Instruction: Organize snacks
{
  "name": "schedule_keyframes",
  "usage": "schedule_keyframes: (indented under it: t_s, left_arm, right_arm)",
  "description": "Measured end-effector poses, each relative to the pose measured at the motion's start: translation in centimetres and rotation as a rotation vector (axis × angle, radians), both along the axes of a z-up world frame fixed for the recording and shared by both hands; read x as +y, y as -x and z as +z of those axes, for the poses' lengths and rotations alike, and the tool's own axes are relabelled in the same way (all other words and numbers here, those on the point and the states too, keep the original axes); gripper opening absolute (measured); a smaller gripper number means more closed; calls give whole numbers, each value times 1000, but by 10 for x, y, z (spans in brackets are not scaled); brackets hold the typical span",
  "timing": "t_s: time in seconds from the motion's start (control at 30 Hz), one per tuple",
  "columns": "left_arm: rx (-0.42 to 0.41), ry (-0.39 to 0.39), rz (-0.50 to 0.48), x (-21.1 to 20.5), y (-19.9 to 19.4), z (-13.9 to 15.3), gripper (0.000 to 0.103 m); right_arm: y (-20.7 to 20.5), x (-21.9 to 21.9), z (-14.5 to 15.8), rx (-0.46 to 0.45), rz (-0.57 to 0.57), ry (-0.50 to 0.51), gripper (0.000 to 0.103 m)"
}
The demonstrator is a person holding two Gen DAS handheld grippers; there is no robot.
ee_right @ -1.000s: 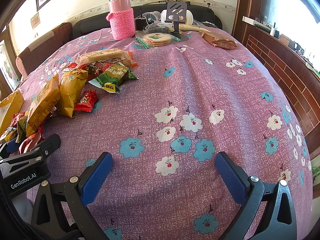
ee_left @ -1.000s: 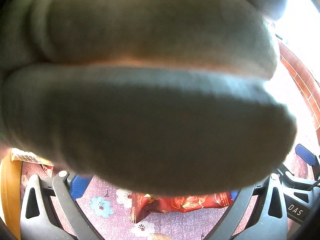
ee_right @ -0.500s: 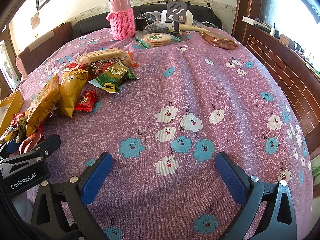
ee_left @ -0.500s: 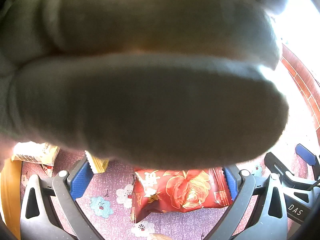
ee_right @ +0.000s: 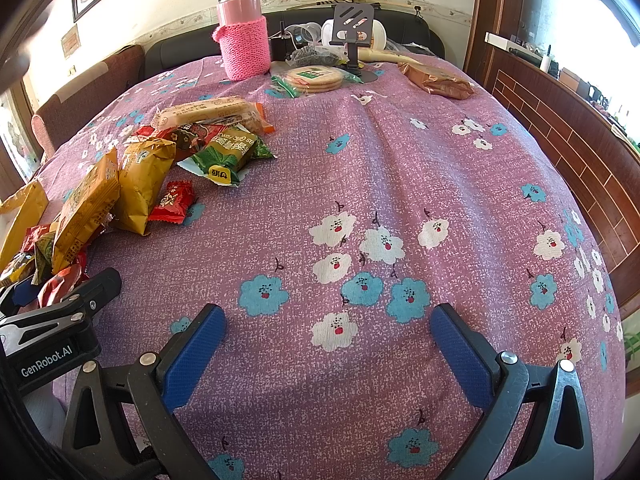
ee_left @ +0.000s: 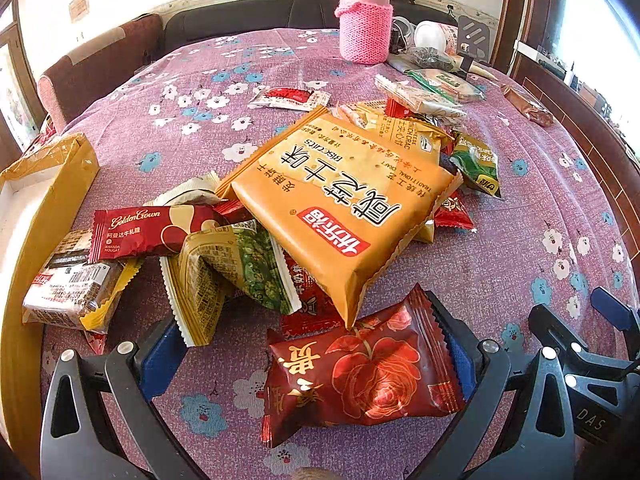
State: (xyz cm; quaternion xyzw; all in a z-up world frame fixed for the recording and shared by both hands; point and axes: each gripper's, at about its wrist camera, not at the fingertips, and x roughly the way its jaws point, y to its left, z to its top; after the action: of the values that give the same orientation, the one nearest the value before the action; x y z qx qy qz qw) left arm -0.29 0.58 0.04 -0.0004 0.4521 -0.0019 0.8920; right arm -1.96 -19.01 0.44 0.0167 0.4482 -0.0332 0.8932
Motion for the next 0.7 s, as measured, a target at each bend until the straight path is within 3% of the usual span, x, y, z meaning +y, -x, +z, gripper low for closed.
schedule_keyframes:
  t_s: [0.7]
  left_arm:
    - [0,-1,0,-1,0,0,103]
  right_arm:
    - [-1,0,0,0,0,-1,103]
